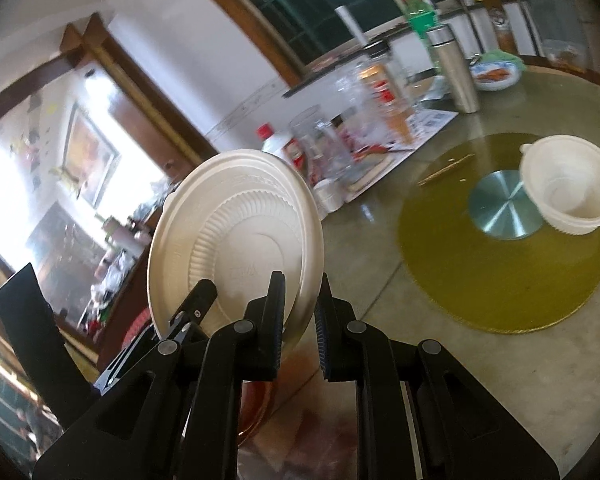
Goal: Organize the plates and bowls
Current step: 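Carry the cream bowls with both tools toward the red plate stack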
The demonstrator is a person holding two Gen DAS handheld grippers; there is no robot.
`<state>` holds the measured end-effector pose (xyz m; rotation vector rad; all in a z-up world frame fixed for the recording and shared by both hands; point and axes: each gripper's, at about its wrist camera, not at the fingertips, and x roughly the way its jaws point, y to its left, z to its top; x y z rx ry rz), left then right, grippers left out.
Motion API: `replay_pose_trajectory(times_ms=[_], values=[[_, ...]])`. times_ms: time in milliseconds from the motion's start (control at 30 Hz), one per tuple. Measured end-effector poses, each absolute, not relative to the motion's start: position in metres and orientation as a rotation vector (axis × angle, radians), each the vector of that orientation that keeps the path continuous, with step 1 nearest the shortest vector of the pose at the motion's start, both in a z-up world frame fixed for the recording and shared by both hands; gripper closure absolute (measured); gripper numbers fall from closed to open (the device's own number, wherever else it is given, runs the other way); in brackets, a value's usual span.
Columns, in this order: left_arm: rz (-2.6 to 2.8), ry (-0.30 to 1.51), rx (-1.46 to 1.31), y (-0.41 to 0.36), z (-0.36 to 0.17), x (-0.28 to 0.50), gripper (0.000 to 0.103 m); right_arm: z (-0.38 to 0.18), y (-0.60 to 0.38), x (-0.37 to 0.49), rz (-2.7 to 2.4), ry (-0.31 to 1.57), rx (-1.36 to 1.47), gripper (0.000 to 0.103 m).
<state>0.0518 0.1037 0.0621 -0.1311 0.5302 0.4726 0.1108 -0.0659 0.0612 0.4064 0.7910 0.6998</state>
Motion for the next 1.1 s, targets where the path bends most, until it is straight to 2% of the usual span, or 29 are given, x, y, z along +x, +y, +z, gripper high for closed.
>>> replay_pose_trajectory(times_ms=[467, 1100], values=[[0.554, 0.538, -0.186, 0.146, 0.055, 0.008, 0.084, 0.059, 0.000, 0.064, 0.803, 0.837, 0.290, 0.089], [0.581, 0.572, -0.237, 0.165, 0.046, -0.028, 0.084, 0.054, 0.033, 0.037, 0.856, 0.876, 0.208, 0.088]])
